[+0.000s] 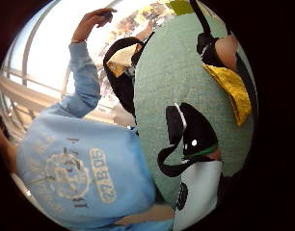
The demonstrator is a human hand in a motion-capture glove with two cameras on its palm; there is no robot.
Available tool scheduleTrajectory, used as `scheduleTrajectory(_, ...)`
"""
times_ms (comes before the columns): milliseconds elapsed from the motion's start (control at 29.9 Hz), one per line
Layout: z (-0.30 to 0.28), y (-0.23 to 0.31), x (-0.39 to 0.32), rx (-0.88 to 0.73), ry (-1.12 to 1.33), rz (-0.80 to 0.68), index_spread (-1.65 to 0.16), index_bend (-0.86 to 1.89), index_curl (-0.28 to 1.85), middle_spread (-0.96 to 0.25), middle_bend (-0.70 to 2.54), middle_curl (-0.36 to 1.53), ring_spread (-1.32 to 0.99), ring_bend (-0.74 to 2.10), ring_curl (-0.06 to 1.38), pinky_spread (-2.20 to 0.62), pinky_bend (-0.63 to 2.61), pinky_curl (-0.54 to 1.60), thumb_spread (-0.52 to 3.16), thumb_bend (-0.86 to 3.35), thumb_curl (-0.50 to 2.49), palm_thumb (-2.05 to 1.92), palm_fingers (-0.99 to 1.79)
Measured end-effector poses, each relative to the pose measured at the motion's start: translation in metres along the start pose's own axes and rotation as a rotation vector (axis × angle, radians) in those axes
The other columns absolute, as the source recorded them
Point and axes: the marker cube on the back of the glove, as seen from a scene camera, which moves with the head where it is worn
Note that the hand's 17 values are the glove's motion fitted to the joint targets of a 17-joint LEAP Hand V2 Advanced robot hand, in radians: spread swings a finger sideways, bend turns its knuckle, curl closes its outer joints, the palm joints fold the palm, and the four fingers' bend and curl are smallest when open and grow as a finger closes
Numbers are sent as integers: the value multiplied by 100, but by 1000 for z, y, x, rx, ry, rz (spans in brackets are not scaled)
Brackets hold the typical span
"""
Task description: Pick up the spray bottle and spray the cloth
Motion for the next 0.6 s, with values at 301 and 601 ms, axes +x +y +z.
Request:
scheduleTrajectory(301,-3,-12,14,-30,27,19,-26,23,24,-8,32,22,-4,36,22,13,24,19,84,35,18,61,89)
scheduleTrajectory(601,-5,-15,18,-35,35,33,-29,18,29,-9,27,27,-4,31,25,15,20,23,102,29,23,62,88)
